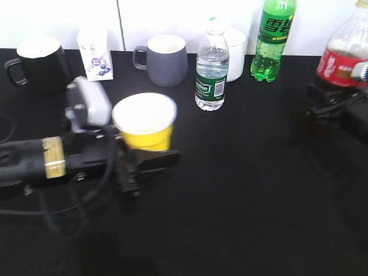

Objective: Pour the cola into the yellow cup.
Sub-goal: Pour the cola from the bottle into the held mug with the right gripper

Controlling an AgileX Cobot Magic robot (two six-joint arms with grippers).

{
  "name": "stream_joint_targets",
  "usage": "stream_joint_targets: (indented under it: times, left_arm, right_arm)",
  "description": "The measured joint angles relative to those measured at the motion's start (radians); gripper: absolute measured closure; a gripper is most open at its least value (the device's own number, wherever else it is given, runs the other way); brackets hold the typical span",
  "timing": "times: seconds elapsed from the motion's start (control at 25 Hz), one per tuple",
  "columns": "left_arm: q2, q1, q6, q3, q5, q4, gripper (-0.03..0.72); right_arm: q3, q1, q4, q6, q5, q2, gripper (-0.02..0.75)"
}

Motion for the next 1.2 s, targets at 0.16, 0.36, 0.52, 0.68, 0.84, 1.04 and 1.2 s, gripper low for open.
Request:
stream_joint_targets:
  times: [0.16, 0.36, 0.52, 0.68, 0.84, 1.04, 1.2]
  left_arm:
    - [0.0, -0.123, -0.001, -0.144, 0.122, -0.013, 0.25]
    - [0.02, -0.214, -0.073, -0.31, 0.221, -0.074, 0.25]
    - [0.079, -0.293, -0.076, -0.348, 0.25, -0.075, 0.25]
    - [0.079, -0.299, -0.076, -0.349, 0.279, -0.077, 0.25]
    - [0.079, -0.299, -0.079, -0.349, 0.28, -0.165, 0.25]
    - [0.079, -0.299, -0.079, -0.349, 0.28, -0.172, 0.25]
    - [0.079, -0.299, -0.079, -0.349, 0.28, -0.171, 0.25]
  right_arm:
    - [0.012, 0.0, -0.112, -0.134, 0.104, -0.212, 0.332]
    - [0.012, 0.0, -0.199, -0.281, 0.214, -0.35, 0.332]
    - [0.011, 0.0, -0.21, -0.433, 0.215, -0.356, 0.332]
    - [0.011, 0.0, -0.217, -0.714, 0.195, -0.356, 0.332]
    - [0.011, 0.0, -0.218, -0.873, 0.164, -0.356, 0.332]
    - [0.011, 0.0, -0.205, -1.019, 0.164, -0.356, 0.333]
    - [0.011, 0.0, -0.138, -1.127, 0.164, -0.356, 0.339]
